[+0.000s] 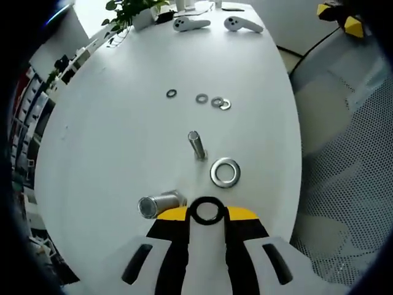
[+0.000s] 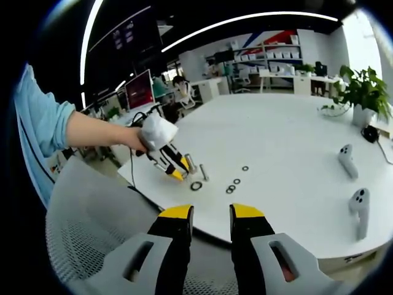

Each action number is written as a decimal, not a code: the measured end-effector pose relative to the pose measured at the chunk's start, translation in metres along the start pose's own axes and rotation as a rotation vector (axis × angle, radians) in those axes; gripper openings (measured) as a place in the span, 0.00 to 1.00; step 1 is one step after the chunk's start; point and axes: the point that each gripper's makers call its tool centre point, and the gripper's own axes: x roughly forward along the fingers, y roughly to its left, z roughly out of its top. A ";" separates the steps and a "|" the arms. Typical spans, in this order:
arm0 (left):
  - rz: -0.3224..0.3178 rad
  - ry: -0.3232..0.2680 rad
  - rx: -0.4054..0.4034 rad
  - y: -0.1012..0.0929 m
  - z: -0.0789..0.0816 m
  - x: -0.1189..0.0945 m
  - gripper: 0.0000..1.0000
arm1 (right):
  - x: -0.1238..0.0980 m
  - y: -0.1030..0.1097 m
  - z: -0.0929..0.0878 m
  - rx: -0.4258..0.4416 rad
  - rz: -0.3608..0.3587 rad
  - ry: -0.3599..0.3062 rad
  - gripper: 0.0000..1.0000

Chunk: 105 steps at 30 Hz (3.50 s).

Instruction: Place the washer onto the threaded stud by aligning its center hole with the stud, sliding it down to the base, and recovering from edge contact or off-axis alignment until the washer reaches the visible bottom stop.

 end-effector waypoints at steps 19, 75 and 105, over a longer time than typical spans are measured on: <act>0.016 0.002 0.020 0.002 0.011 -0.039 0.19 | 0.000 -0.001 0.000 0.001 -0.002 -0.004 0.26; 0.034 0.091 0.071 0.045 0.020 -0.028 0.19 | -0.001 -0.003 0.001 0.017 -0.018 -0.015 0.26; -0.055 0.295 0.176 0.037 0.005 0.013 0.19 | -0.001 -0.003 0.004 0.018 -0.014 -0.029 0.26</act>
